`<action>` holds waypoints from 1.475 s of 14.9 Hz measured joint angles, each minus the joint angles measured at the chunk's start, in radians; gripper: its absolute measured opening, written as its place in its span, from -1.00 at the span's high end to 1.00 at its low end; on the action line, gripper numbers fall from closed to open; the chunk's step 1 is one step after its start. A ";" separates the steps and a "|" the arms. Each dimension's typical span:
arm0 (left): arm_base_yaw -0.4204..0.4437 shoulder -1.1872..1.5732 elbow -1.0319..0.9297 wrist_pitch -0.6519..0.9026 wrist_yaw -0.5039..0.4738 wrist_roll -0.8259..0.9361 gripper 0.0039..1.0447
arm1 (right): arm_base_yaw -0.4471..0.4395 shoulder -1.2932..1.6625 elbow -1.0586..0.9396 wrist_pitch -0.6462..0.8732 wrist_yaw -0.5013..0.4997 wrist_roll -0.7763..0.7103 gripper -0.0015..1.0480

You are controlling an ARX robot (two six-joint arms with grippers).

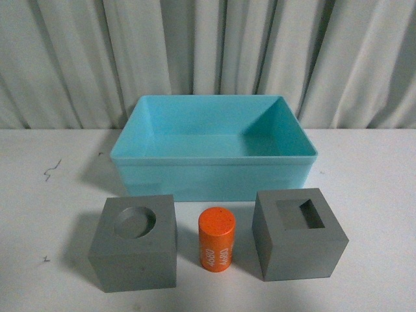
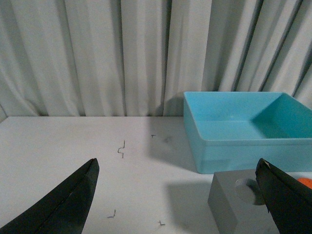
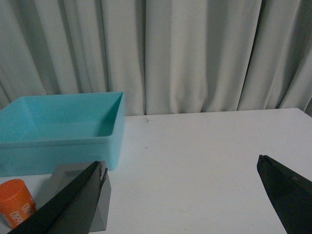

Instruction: Place gray and orange parts in blue box

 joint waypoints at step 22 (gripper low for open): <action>0.000 0.000 0.000 0.000 0.000 0.000 -0.88 | 0.000 0.000 0.000 0.000 0.000 0.000 -0.87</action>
